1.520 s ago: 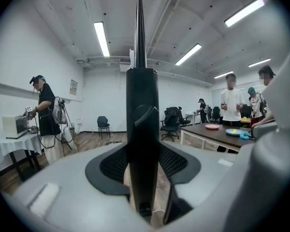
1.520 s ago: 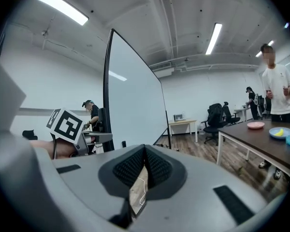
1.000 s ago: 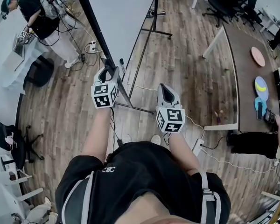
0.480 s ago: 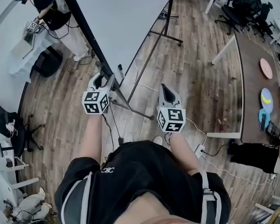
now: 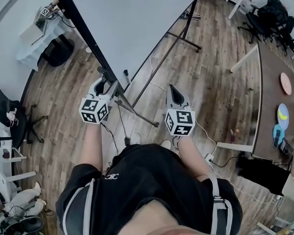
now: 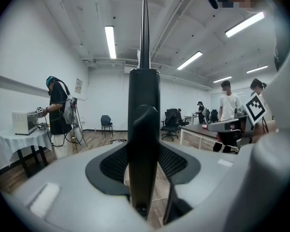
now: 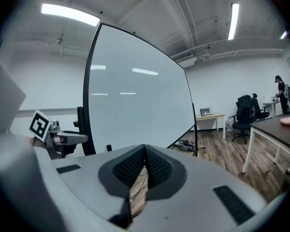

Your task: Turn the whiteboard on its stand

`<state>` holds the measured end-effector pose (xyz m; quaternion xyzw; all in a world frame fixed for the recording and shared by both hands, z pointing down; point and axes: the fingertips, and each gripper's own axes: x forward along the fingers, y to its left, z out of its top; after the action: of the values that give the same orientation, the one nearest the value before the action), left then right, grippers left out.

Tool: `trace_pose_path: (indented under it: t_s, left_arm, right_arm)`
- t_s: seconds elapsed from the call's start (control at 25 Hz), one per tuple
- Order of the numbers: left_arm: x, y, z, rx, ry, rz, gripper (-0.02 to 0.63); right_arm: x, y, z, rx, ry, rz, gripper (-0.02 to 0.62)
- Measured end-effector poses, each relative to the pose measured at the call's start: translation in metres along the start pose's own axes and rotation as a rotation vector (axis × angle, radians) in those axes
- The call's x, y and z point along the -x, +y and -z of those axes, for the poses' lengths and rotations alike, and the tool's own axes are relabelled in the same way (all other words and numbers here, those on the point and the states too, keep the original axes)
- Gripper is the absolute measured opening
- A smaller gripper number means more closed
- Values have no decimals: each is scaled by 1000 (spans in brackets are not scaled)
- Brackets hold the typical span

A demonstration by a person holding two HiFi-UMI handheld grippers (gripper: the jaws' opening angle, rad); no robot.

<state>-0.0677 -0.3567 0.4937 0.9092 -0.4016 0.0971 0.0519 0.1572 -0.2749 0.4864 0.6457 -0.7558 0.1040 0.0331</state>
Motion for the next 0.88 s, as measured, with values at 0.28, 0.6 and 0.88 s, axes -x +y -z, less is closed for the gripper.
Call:
trace_pose_path:
  t_s: [0.28,0.6,0.88]
  left_arm:
    - [32,12,8,-13,-5,19,196]
    - [65,27,14,-24,-22,32,196]
    - [75,29,17,-35,-24,48,196]
  right_arm:
    - [-16,25,2,10,8,-54,6]
    - [-30,48,2,19,20,-91,6]
    - [-36,52,2,19,18,-103,6]
